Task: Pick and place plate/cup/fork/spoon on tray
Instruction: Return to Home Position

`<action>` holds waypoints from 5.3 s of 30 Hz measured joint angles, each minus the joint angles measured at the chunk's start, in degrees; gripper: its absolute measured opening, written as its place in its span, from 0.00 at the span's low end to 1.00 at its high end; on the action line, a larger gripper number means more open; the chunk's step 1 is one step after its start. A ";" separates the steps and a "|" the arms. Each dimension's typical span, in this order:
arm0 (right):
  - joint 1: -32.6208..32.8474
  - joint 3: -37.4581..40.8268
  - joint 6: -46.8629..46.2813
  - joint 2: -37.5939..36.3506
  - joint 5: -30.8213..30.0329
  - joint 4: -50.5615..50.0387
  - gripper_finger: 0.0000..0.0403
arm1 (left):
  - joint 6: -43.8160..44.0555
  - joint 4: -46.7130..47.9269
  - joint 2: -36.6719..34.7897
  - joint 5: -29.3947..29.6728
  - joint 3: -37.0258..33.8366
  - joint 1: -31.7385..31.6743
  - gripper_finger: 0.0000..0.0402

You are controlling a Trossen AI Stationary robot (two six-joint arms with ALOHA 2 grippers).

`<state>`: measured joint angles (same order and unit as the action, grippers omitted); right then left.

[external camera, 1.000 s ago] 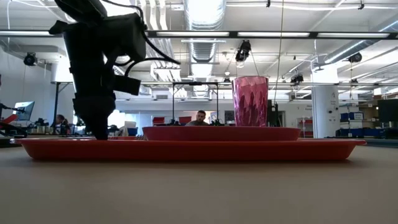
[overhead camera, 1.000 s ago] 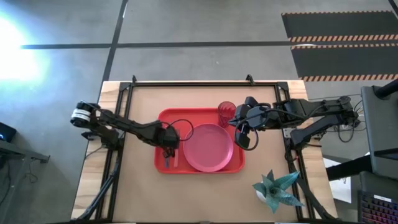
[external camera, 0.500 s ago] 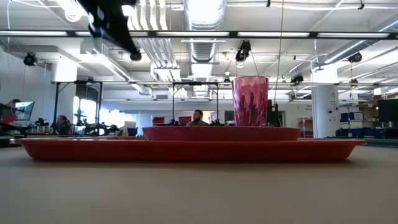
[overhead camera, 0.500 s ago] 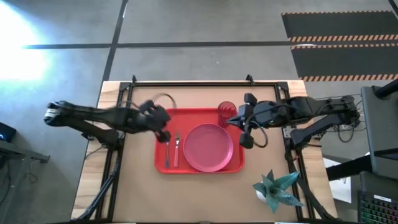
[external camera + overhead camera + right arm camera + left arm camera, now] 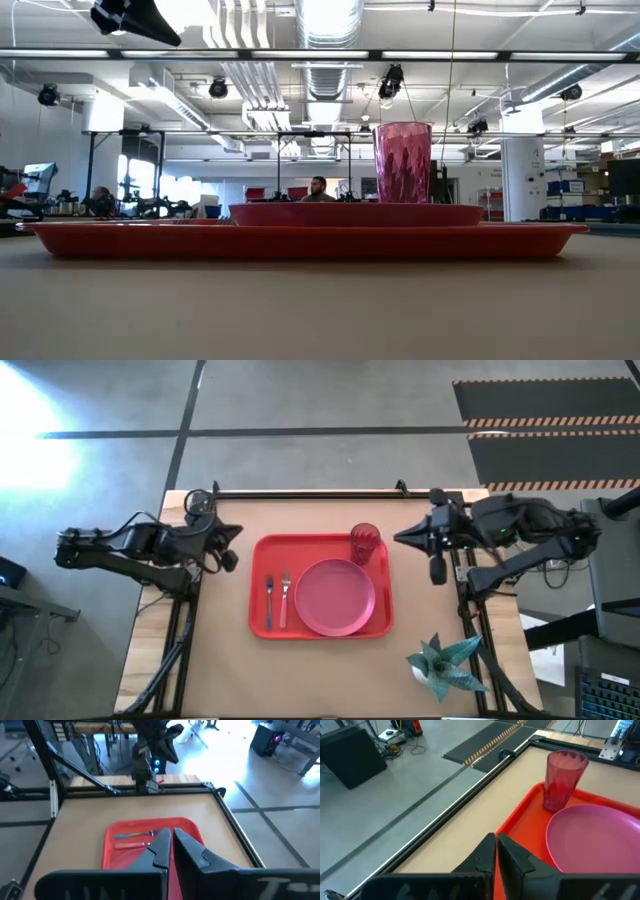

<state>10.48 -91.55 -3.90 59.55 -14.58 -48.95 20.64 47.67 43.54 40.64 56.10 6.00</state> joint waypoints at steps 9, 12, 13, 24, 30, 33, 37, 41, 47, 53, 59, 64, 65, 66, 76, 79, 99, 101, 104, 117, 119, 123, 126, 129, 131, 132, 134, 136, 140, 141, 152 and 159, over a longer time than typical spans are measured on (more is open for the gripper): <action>0.00 0.00 0.05 -1.75 0.05 -0.04 0.02 | 1.51 0.70 -1.31 -0.02 -3.63 0.00 0.00; -0.02 0.02 1.43 -1.84 2.22 -0.11 0.02 | 1.46 0.97 -1.23 -0.04 -3.69 0.00 0.00; -0.02 0.05 1.75 -2.15 3.49 -0.07 0.02 | 1.43 1.06 -1.36 -0.04 -3.66 0.00 0.00; -0.02 6.51 1.84 -10.18 11.22 7.68 0.02 | 1.01 4.70 -11.38 0.04 -2.75 0.00 0.00; 0.00 19.50 2.11 -18.32 15.03 20.55 0.02 | 0.99 5.66 -18.41 -3.26 -2.84 0.00 0.00; 0.00 26.21 0.82 -22.48 15.20 26.30 0.02 | 0.90 5.74 -20.87 -7.11 -3.06 0.00 0.00; -0.02 35.18 0.51 -27.71 19.57 38.31 0.02 | 0.99 4.95 -24.27 -12.58 -3.06 0.04 0.00; 0.00 41.73 -0.02 -31.91 20.64 45.36 0.02 | 1.23 3.51 -27.47 -21.93 -3.32 0.04 0.00; -0.01 48.74 -4.63 -35.01 20.59 50.48 0.02 | 4.73 0.96 -33.61 -34.22 -7.55 0.03 0.00; 0.00 54.31 -7.72 -35.87 23.52 57.72 0.02 | 5.99 -3.67 -40.81 -39.56 -15.54 0.00 0.00; 0.00 59.83 -9.82 -35.61 24.06 65.84 0.02 | 3.91 -12.29 -43.26 -46.25 -22.08 0.00 0.00; 0.00 65.16 -10.21 -35.32 25.77 74.70 0.02 | 2.97 -17.17 -42.76 -50.83 -24.10 0.00 0.00; 0.00 66.11 -10.57 -35.32 25.80 76.35 0.02 | 2.95 -18.45 -43.05 -51.37 -24.15 0.00 0.00; 0.00 66.99 -11.02 -35.33 25.78 77.98 0.02 | 2.95 -19.59 -43.29 -51.72 -24.15 0.00 0.00; 0.00 73.89 -11.74 -35.43 25.54 89.73 0.02 | -1.54 -31.14 -43.53 -54.93 -30.94 0.00 0.00; 0.00 75.05 -12.41 -35.43 25.54 91.34 0.02 | 1.42 -35.16 -43.55 -55.13 -35.02 0.00 0.00; 0.00 77.54 -16.82 -35.50 27.01 91.82 0.02 | 7.74 -65.46 -43.58 -58.65 -53.48 0.33 0.00; 0.00 78.04 -17.22 -35.50 27.01 91.77 0.02 | 8.00 -66.14 -43.58 -58.86 -54.66 0.46 0.00; 0.00 79.18 -17.14 -35.50 27.01 91.93 0.02 | 8.23 -66.12 -43.58 -59.04 -55.60 0.48 0.00; 0.00 90.53 -20.37 -35.60 28.02 107.05 0.02 | 8.98 -65.08 -43.50 -59.91 -55.65 0.48 0.00; 0.00 90.47 -20.32 -35.68 28.73 106.96 0.02 | 8.98 -65.08 -43.44 -59.91 -55.67 0.48 0.00; 0.00 90.68 -20.83 -37.43 29.21 106.45 0.02 | 8.98 -65.08 -43.44 -59.92 -55.69 0.48 0.00; 0.00 90.68 -22.38 -39.90 29.61 106.40 0.02 | 8.98 -65.06 -43.44 -59.91 -55.71 0.48 0.00; 0.00 90.68 -22.57 -43.59 29.61 106.30 0.02 | 8.98 -65.06 -43.44 -59.93 -55.74 0.48 0.00; 0.00 90.68 -22.08 -46.37 29.61 106.17 0.02 | 8.98 -65.04 -43.44 -59.92 -55.76 0.48 0.00; 0.00 90.68 -21.43 -47.87 29.61 105.72 0.02 | 8.98 -65.04 -43.44 -59.91 -55.76 0.48 0.00; 0.00 90.68 -20.50 -50.97 29.61 103.22 0.02 | 8.98 -65.04 -43.44 -59.91 -55.76 0.48 0.00; 0.00 90.68 -20.81 -53.94 29.55 98.77 0.02 | 8.98 -65.01 -43.44 -59.91 -55.76 0.48 0.00; 0.00 90.65 -23.57 -58.97 27.68 89.72 0.02 | 8.98 -64.99 -43.44 -59.93 -55.80 0.48 0.00; 0.00 90.55 -24.35 -59.47 27.33 87.21 0.02 | 8.98 -64.97 -43.44 -59.91 -55.80 0.48 0.00; -0.02 88.52 -32.69 -59.50 24.51 55.02 0.02 | 8.99 -63.81 -43.27 -59.93 -55.82 0.48 0.00; -0.02 83.52 -36.49 -59.50 24.30 36.79 0.02 | 9.09 -61.68 -43.27 -59.93 -55.84 0.48 0.00</action>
<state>10.46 -8.02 -40.39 0.05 9.72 -12.16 29.73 -14.01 0.27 -19.29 0.25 6.48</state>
